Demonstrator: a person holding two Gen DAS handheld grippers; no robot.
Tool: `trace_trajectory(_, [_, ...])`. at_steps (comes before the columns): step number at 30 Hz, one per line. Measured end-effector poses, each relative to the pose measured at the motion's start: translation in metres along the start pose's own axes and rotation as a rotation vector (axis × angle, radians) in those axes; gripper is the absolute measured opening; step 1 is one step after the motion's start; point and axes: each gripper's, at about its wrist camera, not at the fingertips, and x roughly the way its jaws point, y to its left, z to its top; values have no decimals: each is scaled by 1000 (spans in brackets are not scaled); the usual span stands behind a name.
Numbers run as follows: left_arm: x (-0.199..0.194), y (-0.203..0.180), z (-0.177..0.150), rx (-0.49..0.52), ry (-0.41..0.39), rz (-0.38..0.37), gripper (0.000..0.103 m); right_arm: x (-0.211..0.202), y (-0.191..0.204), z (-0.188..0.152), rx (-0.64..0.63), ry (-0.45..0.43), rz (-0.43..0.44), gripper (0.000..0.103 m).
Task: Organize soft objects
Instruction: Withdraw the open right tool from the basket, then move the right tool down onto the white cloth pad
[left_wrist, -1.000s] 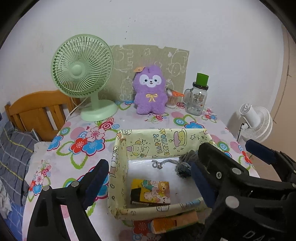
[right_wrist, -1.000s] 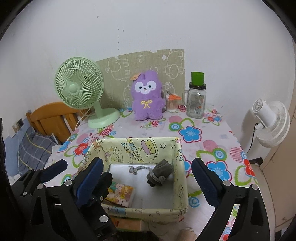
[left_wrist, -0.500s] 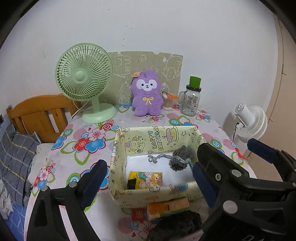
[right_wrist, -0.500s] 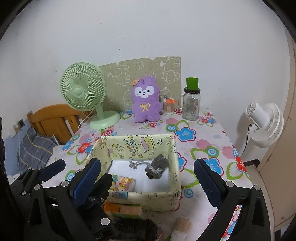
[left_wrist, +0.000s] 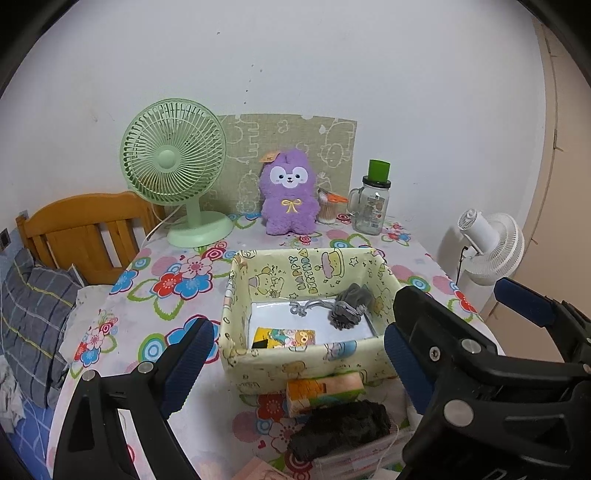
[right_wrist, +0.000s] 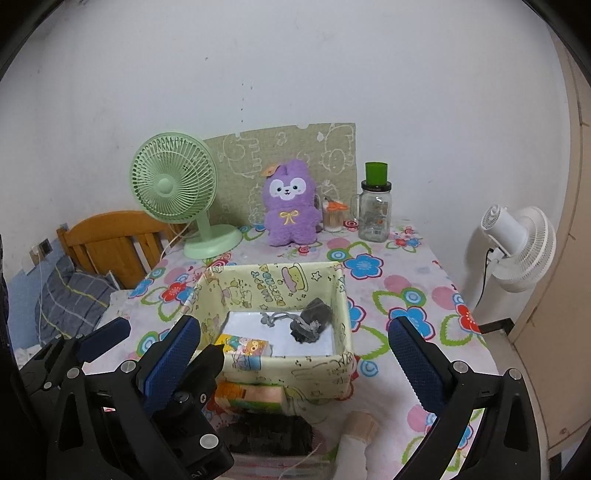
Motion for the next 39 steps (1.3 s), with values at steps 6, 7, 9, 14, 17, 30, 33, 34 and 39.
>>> trace_trajectory(6, [-9,-1,-9,2,-4,-6,95,-12,1,-9,-1,-7,-8,103])
trace_trajectory(7, [-10,-1,-11,0,-5,-7,95,-14,1,-10,-3,-9,-10,103])
trace_trajectory(9, [-13,0,-14,-6,-7,-7,95,-17,3,-13,-6,-11,-10,103])
trace_trajectory(14, [-20,1,-22,-12,-6,-14,95,-25,5,-20,-6,-17,-13,103])
trace_trajectory(17, [-24,1,-27,-12,-7,-16,95,-29,6,-25,-7,-20,-18,103])
trace_trajectory(30, [-34,1,-53,-18,-4,-13,95,-39,10,-51,-7,-6,-6,103])
trace_trajectory(33, [-32,2,-59,-16,7,-16,94,-37,9,-57,-6,5,-7,103])
trace_trajectory(34, [-32,2,-60,-14,9,-16,94,-36,9,-59,-5,8,-7,103])
trace_trajectory(39, [-32,3,-69,-5,19,-20,94,-35,10,-69,2,21,-5,103])
